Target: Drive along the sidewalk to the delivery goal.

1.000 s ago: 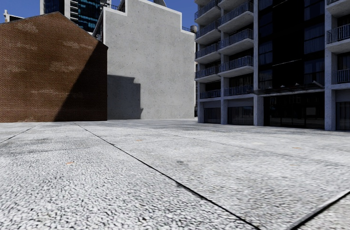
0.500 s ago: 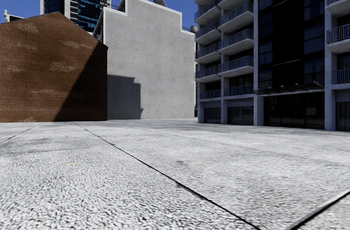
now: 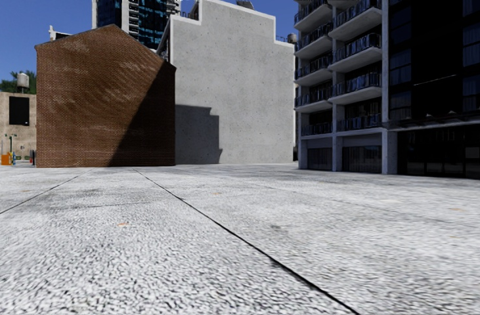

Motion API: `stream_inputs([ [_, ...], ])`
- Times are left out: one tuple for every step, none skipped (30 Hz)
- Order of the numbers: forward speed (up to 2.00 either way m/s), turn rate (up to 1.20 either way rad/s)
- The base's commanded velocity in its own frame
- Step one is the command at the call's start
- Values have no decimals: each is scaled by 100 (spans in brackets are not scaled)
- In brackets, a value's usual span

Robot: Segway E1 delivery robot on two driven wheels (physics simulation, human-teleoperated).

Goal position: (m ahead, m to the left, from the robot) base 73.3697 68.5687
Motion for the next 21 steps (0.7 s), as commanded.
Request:
stream_inputs([
  [200,54],
  [200,54],
  [200,54],
  [200,54],
  [200,54],
  [200,54],
  [200,54],
  [200,54],
  [200,55],
  [200,57],
  [200,57],
  [200,58],
  [200,58],
  [200,58],
  [200,58],
  [200,58],
  [200,59],
  [200,61],
  [200,65],
  [200,66],
  [200,66],
])
